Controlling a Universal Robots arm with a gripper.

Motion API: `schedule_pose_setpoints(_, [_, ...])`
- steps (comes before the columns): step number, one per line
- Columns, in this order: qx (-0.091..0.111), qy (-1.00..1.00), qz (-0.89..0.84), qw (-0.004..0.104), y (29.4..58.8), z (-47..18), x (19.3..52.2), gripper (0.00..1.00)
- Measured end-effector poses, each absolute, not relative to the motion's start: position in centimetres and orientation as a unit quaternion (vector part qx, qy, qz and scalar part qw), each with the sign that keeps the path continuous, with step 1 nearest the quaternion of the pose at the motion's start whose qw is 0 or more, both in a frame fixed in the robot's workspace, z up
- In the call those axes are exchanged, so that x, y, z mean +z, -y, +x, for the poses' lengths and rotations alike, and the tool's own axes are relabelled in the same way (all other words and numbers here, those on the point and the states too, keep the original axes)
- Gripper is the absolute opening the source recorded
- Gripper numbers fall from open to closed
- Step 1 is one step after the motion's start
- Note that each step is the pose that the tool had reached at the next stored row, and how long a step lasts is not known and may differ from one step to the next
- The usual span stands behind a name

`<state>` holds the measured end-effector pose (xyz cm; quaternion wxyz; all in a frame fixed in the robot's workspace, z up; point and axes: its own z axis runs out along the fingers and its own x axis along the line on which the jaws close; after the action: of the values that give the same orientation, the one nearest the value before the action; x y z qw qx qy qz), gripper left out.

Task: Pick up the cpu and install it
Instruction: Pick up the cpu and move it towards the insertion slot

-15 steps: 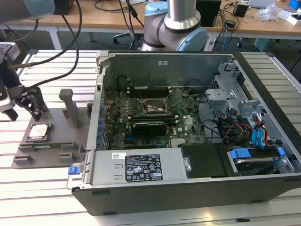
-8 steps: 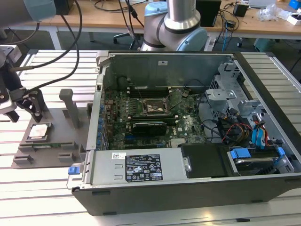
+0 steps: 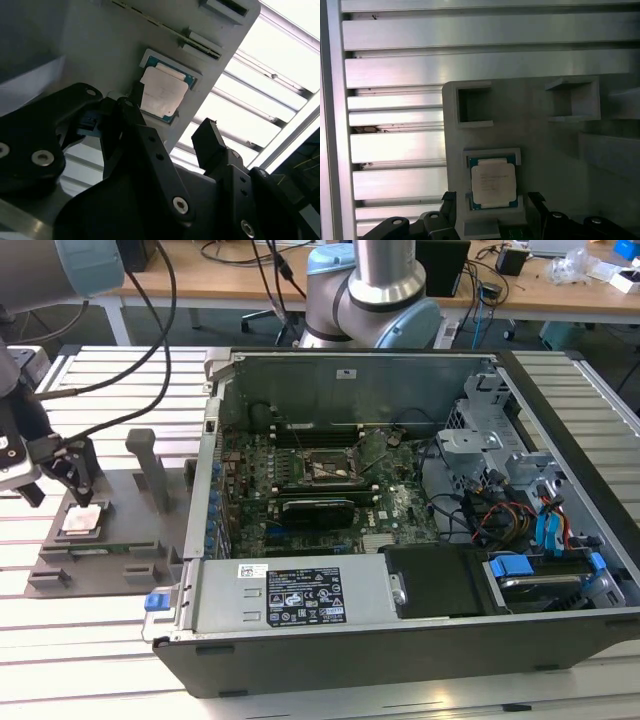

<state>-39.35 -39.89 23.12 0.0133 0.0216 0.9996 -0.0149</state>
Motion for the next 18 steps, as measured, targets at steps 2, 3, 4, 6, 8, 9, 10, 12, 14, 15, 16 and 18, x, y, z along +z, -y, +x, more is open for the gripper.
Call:
schedule_pose_setpoints(2, [-0.015,-1.000,0.019,0.013,39.9,-39.1,22.9,0.66])
schedule_pose_setpoints(3, [-0.016,-1.000,0.017,0.013,39.9,-39.0,22.7,0.66])
schedule_pose_setpoints(4, [-0.016,-1.000,0.013,0.013,39.9,-38.9,22.5,0.66])
schedule_pose_setpoints(6, [-0.016,-1.000,0.008,0.013,39.9,-38.7,22.3,0.66])
schedule_pose_setpoints(8, [-0.016,-1.000,0.004,0.014,39.9,-38.7,22.0,0.66])
schedule_pose_setpoints(9, [-0.016,-1.000,0.001,0.014,39.9,-38.6,21.8,0.66])
schedule_pose_setpoints(10, [-0.016,-1.000,-0.001,0.014,39.9,-38.6,21.7,0.66])
schedule_pose_setpoints(12, [-0.016,-1.000,-0.005,0.014,39.9,-38.6,21.4,0.66])
schedule_pose_setpoints(14, [-0.016,-1.000,-0.010,0.014,39.9,-38.6,20.9,0.66])
schedule_pose_setpoints(15, [-0.016,-1.000,-0.011,0.014,39.9,-38.6,20.7,0.66])
schedule_pose_setpoints(16, [-0.016,-1.000,-0.014,0.014,39.9,-38.6,20.5,0.66])
schedule_pose_setpoints(18, [-0.016,-1.000,-0.017,0.014,39.9,-38.6,20.0,0.66])
